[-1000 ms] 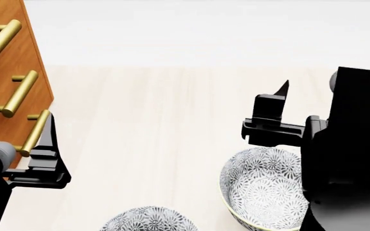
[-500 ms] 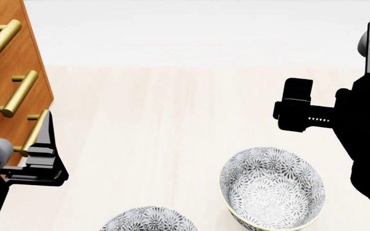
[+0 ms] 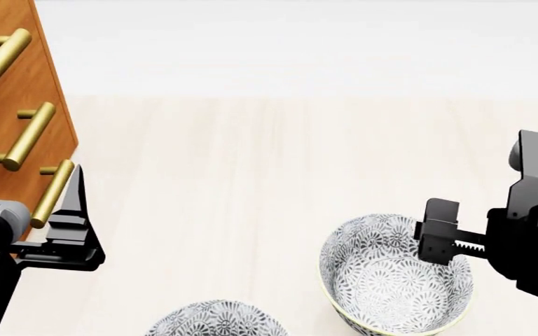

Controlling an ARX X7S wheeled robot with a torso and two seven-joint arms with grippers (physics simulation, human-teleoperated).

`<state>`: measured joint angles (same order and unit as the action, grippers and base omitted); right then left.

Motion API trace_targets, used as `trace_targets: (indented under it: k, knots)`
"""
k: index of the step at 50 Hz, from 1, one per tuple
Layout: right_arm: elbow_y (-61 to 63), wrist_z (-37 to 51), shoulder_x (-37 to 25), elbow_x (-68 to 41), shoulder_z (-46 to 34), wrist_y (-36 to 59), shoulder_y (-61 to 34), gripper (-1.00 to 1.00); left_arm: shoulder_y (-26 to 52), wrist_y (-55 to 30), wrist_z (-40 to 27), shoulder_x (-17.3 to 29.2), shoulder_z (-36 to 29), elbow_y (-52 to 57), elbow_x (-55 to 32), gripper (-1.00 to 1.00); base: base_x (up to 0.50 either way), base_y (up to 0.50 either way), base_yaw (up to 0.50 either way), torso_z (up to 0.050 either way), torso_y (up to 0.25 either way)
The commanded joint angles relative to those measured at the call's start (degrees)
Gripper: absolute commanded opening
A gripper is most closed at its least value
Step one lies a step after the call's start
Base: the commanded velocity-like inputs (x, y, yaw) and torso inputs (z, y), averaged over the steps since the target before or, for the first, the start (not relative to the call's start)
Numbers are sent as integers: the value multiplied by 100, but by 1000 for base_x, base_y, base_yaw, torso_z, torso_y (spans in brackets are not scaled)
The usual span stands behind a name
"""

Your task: Stack the bowl at the front on the bowl in the middle.

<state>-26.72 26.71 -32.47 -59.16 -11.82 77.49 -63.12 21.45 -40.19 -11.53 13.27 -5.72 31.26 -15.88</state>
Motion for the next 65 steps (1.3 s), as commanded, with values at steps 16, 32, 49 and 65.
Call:
trace_targets:
  k: [16,32,49,65]
  knots:
    - [-1400,-1322,140,466,-887,-493,-65,100,19,32,-23,84,-90,-66,-41,100,0,0,0,0,0]
    - [-1733,-1716,260,653,-1174,-763,-49,100,-4,39,-47,161,-73,-56,-93,100,0,0,0,0,0]
    - [-1648,-1750,268,704,-1217,-987,101,-100,5,51,-68,225,-77,-75,-135,100,0,0,0,0,0]
    - [-1215,-1476,208,422,-933,-833,196,-100,-4,105,-100,243,-126,-122,-149,100,0,0,0,0,0]
